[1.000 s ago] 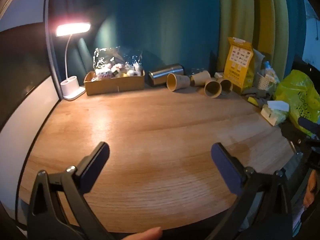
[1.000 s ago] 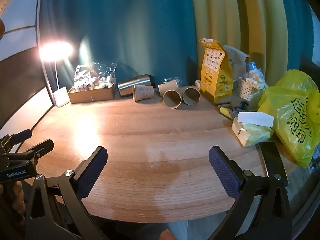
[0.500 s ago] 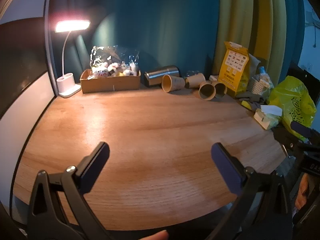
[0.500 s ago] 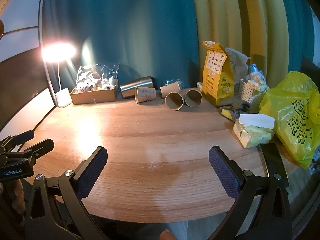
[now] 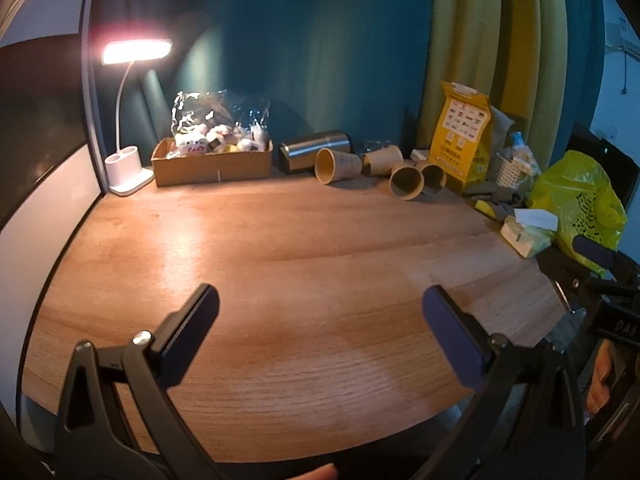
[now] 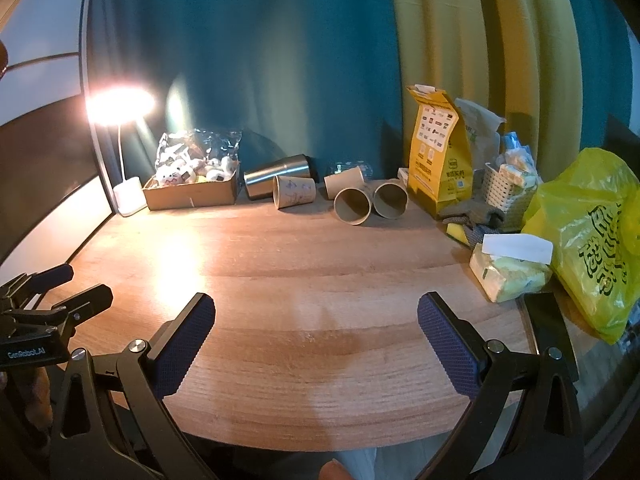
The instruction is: Flip cup upside down
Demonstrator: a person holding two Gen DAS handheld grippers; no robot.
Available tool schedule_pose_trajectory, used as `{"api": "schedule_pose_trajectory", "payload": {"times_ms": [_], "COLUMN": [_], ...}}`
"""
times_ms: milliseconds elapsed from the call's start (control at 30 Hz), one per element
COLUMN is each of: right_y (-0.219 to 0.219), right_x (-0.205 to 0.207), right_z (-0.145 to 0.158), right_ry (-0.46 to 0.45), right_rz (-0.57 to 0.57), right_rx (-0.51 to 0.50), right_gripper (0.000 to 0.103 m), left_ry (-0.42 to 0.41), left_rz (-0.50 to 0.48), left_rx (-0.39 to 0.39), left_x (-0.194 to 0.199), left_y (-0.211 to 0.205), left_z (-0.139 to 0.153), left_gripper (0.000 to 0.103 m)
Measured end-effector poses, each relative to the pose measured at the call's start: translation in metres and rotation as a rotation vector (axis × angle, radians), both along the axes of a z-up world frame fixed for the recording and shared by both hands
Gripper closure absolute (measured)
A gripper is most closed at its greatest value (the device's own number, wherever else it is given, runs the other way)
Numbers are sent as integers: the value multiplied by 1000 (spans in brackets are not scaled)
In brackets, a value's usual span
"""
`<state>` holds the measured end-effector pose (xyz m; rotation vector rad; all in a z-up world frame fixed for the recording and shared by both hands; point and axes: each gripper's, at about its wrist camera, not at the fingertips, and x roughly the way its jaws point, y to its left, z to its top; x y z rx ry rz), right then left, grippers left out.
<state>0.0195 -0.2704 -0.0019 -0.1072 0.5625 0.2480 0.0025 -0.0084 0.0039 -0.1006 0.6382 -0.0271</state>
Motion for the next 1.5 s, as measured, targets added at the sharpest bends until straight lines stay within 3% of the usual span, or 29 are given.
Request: {"api": "schedule_pose_trajectory", "payload": {"times_ms": [600,1500], "right_y": [-11,-13], "right_x": [8,10], "right_z": [-1,-2], "right_ry": [3,3], "right_rz": [3,5], "right_rx": [12,15], "right_gripper": [1,1], "left_ry": [7,1], "left_rz": [13,-7], "left_rx": [33,20], "left_x": [10,13], "left_y": [-7,-12], "left_z": [-1,3], "left_gripper": [1,1]}}
